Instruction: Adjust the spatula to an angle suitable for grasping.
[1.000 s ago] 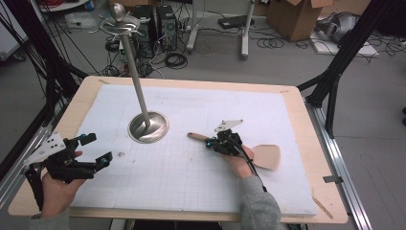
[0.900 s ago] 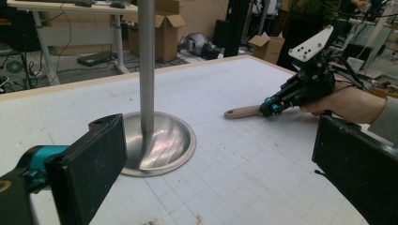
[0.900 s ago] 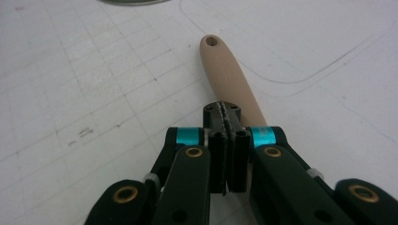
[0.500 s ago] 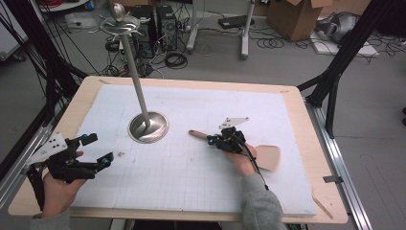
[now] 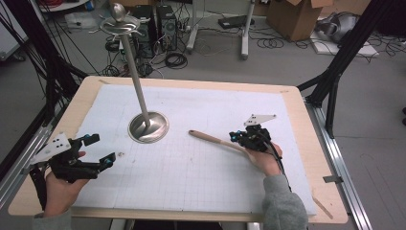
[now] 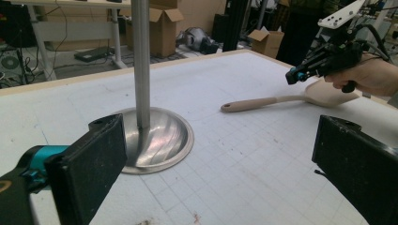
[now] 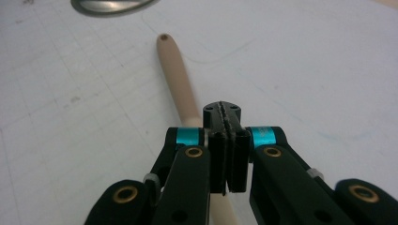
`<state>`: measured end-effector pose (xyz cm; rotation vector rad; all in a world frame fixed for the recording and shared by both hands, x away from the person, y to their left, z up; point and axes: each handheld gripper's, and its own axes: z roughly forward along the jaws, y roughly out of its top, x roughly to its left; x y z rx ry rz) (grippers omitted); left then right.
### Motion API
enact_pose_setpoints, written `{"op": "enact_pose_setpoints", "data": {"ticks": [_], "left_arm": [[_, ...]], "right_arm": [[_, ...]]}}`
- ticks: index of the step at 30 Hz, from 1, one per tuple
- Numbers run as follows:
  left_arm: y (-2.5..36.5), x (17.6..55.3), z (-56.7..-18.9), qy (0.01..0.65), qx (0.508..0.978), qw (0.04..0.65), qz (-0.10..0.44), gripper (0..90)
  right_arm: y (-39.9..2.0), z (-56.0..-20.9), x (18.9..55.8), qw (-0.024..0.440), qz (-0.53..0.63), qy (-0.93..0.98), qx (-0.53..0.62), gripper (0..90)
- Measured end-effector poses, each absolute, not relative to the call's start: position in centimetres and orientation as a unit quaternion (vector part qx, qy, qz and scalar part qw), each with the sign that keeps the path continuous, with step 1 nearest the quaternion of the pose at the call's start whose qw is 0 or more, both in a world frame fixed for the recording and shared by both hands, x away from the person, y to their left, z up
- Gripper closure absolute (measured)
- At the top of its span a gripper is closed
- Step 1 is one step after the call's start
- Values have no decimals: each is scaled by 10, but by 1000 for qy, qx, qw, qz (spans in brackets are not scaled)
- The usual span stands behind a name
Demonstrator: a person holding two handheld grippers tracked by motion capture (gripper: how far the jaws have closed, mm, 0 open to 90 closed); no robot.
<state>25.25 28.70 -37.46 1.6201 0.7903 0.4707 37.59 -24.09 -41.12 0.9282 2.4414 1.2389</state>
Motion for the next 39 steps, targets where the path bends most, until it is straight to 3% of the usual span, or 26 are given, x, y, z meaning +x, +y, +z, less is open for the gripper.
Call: {"op": "enact_pose_setpoints", "data": {"ticks": [14,39], "left_arm": [[287,253,-376,342,699,595,201,41],[285,253,-376,334,702,595,203,52]], "right_arm": [[-264,-419,376,110,389,848,342,900],[-262,-424,379,79,344,862,364,900]]}}
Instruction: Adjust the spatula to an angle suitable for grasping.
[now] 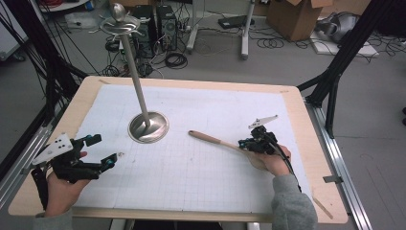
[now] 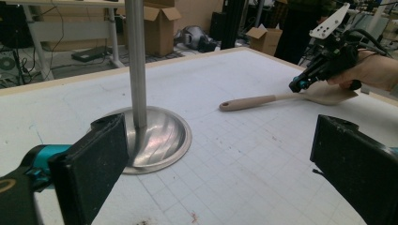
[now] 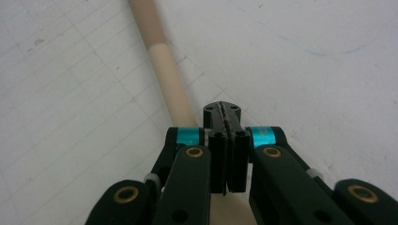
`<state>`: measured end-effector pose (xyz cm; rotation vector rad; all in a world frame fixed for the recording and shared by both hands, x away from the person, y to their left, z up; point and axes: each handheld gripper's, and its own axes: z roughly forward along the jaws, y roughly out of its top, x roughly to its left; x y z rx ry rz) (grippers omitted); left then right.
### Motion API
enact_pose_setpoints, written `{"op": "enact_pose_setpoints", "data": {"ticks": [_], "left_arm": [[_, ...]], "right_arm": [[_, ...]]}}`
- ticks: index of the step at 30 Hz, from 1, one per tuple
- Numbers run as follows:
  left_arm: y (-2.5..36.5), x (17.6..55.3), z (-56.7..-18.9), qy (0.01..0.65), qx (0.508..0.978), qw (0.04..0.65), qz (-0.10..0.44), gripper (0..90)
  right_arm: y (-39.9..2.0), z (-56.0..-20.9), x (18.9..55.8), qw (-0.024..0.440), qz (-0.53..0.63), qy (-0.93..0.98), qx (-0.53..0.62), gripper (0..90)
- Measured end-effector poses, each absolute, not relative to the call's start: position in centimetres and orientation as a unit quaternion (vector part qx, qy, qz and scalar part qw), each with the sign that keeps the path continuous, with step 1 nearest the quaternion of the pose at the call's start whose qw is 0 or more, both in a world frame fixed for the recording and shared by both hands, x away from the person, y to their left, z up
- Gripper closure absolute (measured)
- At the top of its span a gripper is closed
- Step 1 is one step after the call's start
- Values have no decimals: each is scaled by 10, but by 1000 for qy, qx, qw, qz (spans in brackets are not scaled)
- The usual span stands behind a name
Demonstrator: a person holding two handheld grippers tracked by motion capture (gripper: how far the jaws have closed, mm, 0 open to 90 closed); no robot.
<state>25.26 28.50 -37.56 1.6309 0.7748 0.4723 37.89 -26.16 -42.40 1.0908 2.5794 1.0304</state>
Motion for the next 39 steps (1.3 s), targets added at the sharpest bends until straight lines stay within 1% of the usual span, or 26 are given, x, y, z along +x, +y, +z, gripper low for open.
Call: {"op": "enact_pose_setpoints", "data": {"ticks": [7,11,18,21,25,37,39], "left_arm": [[285,254,-376,335,703,594,202,52],[285,253,-375,337,694,597,220,51],[287,253,-375,338,695,598,216,52],[286,253,-375,337,696,597,214,52],[286,254,-375,336,697,596,213,52],[284,254,-375,336,699,595,213,51],[284,254,-376,336,699,594,213,52]], "right_arm": [[-263,-423,376,70,347,855,379,900],[-262,-421,374,64,346,853,384,900],[-261,-421,367,55,341,856,384,900],[-259,-420,363,59,337,861,376,900],[-259,-419,356,49,336,859,382,900],[-255,-419,333,41,335,866,370,900],[-254,-420,328,50,336,867,364,900]]}}
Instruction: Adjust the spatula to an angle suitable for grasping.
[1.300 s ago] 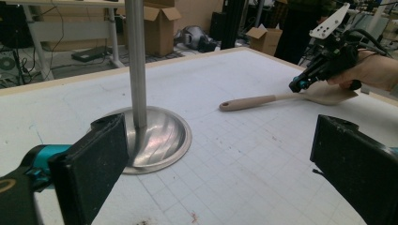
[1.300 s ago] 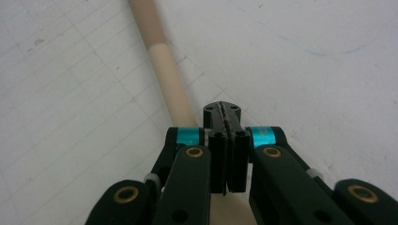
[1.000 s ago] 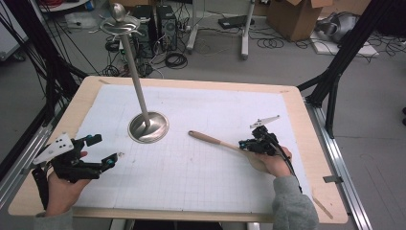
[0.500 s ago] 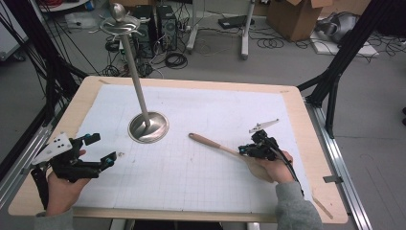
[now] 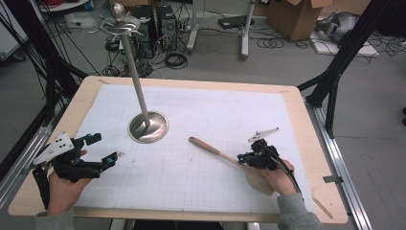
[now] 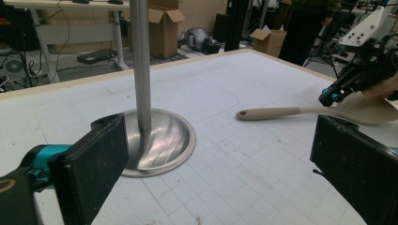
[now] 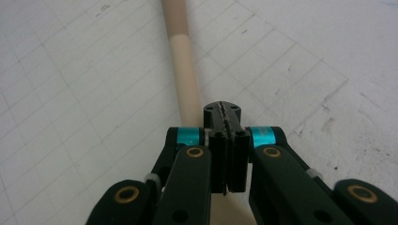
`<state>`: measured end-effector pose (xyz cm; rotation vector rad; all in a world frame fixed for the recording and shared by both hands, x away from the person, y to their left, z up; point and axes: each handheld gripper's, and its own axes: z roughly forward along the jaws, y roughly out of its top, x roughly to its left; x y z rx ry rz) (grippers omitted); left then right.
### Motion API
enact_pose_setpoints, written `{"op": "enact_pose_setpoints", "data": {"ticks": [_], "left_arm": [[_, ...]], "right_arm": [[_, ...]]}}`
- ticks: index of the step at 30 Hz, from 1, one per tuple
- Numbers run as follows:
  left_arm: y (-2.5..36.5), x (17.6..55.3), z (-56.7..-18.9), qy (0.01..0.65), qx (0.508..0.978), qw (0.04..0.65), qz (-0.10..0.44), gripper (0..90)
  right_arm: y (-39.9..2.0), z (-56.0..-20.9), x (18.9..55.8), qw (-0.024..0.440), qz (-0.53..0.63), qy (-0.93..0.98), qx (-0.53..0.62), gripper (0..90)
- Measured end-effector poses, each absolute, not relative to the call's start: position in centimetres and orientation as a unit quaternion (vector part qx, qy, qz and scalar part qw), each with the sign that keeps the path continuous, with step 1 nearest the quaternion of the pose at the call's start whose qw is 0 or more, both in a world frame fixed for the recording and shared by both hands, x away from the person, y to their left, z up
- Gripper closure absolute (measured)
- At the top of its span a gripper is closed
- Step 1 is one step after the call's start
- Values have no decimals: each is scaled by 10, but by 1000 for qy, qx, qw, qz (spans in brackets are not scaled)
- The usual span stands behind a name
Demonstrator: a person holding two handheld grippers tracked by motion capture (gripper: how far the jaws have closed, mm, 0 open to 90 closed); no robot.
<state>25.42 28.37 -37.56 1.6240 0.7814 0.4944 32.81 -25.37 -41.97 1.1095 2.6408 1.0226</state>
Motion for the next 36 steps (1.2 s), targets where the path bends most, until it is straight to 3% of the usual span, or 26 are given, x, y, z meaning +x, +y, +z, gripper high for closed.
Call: {"op": "enact_pose_setpoints", "data": {"ticks": [15,36], "left_arm": [[285,255,-375,338,697,596,213,52],[289,254,-375,341,694,597,214,52]], "right_arm": [[-246,-411,317,69,340,881,323,900],[-195,-411,326,60,364,891,266,900]]}}
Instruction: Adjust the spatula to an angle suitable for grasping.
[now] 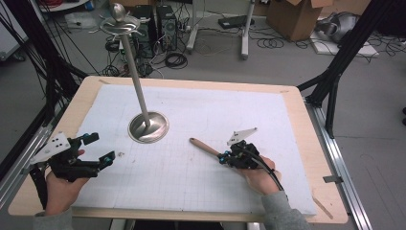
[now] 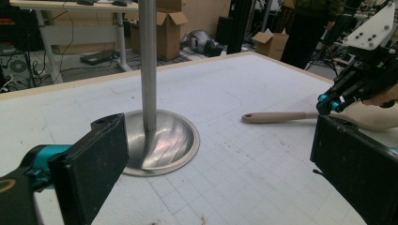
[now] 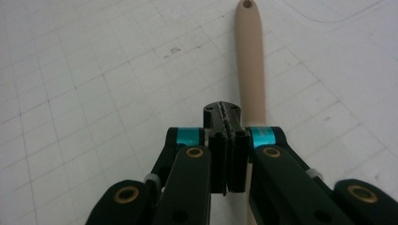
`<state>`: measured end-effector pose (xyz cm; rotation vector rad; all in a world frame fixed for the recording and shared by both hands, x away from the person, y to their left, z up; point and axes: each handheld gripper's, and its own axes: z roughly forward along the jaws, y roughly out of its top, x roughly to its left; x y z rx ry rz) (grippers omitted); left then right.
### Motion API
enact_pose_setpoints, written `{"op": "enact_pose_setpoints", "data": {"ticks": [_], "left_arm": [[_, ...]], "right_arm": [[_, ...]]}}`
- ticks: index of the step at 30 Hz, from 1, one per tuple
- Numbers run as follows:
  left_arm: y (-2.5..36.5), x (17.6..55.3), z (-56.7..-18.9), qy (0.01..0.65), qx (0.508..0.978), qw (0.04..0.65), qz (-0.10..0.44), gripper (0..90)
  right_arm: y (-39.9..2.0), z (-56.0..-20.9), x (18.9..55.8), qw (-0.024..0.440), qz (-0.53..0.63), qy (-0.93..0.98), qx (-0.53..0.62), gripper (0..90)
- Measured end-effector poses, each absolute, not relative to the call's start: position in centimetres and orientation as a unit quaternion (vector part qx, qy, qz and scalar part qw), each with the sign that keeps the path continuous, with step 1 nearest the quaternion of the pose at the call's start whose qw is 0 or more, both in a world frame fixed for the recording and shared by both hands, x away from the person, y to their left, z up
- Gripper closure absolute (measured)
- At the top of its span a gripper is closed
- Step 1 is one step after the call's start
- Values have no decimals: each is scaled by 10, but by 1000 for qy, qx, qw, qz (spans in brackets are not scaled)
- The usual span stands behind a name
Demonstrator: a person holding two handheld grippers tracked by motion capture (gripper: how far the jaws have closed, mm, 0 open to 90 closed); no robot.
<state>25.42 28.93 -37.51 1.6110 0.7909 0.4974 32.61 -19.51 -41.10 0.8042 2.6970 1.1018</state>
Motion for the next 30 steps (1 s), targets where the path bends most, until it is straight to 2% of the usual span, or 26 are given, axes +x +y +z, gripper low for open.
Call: {"op": "enact_pose_setpoints", "data": {"ticks": [17,30], "left_arm": [[290,254,-375,342,694,596,214,52],[289,254,-375,341,693,598,213,52]], "right_arm": [[-168,-424,339,55,351,899,257,900],[-177,-431,354,64,345,890,290,900]]}}
